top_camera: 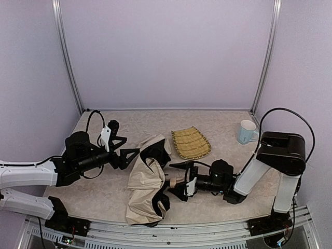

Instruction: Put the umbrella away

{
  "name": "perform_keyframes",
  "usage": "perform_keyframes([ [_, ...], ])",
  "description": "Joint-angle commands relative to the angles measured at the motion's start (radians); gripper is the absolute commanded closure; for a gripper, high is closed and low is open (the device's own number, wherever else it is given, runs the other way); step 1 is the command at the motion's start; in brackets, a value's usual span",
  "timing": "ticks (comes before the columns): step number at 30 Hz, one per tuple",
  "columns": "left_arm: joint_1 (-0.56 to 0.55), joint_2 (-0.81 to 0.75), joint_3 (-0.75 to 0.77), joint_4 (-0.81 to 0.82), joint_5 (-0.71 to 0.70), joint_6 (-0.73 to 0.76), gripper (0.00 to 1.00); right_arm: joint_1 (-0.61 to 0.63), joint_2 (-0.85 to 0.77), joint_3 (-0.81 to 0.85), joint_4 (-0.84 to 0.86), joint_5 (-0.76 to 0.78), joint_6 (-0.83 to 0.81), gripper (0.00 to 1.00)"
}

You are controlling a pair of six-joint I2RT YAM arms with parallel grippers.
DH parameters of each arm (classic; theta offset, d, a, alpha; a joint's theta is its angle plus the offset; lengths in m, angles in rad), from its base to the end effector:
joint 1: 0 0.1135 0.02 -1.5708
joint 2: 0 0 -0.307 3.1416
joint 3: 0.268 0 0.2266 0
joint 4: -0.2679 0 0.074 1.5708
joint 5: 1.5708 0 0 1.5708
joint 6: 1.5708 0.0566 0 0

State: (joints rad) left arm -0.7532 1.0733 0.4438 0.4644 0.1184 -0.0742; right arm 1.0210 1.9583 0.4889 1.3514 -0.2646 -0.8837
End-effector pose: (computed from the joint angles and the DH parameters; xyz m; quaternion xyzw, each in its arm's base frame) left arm 0.1515 -0.1512 0.2818 0.2897 0.7054 -0.3007 0.5727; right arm 0.1679 0.3024 0.1713 -0.6546 0.3582 0.1435 0.6501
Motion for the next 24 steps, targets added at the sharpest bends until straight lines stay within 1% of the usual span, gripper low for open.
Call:
perform_keyframes([
  [1, -0.003, 0.001, 0.007, 0.031, 0.007, 0.021, 0.13, 0.010, -0.198, -0.049, -0.166, 0.053, 0.131, 0.00],
  [3, -0.002, -0.002, 0.009, 0.036, 0.002, 0.024, 0.13, 0.007, -0.314, -0.024, -0.404, 0.022, 0.208, 0.00],
  [5, -0.002, -0.001, 0.006, 0.049, -0.012, 0.028, 0.13, -0.016, -0.392, 0.071, -0.749, -0.096, 0.283, 0.00],
  [7, -0.003, -0.002, 0.002, 0.071, -0.046, 0.015, 0.12, -0.044, -0.394, 0.202, -1.019, -0.208, 0.362, 0.04],
  [9, -0.002, 0.000, -0.002, 0.088, -0.098, -0.011, 0.13, -0.072, -0.355, 0.308, -1.175, -0.233, 0.423, 0.06],
  [10, -0.002, -0.001, -0.003, 0.090, -0.117, -0.019, 0.12, -0.087, -0.332, 0.343, -1.219, -0.252, 0.436, 0.08],
  [13, -0.002, -0.006, -0.017, 0.108, -0.145, -0.034, 0.12, -0.111, -0.249, 0.420, -1.263, -0.274, 0.450, 0.10],
  [17, -0.004, -0.026, -0.028, 0.097, -0.170, -0.065, 0.13, -0.111, -0.118, 0.545, -1.381, -0.285, 0.449, 0.20],
  [20, -0.006, -0.054, -0.052, 0.101, -0.176, -0.072, 0.12, -0.103, -0.033, 0.592, -1.425, -0.300, 0.449, 0.23],
  [24, -0.008, -0.072, -0.071, 0.099, -0.195, -0.080, 0.13, -0.066, 0.039, 0.605, -1.424, -0.278, 0.443, 0.23],
])
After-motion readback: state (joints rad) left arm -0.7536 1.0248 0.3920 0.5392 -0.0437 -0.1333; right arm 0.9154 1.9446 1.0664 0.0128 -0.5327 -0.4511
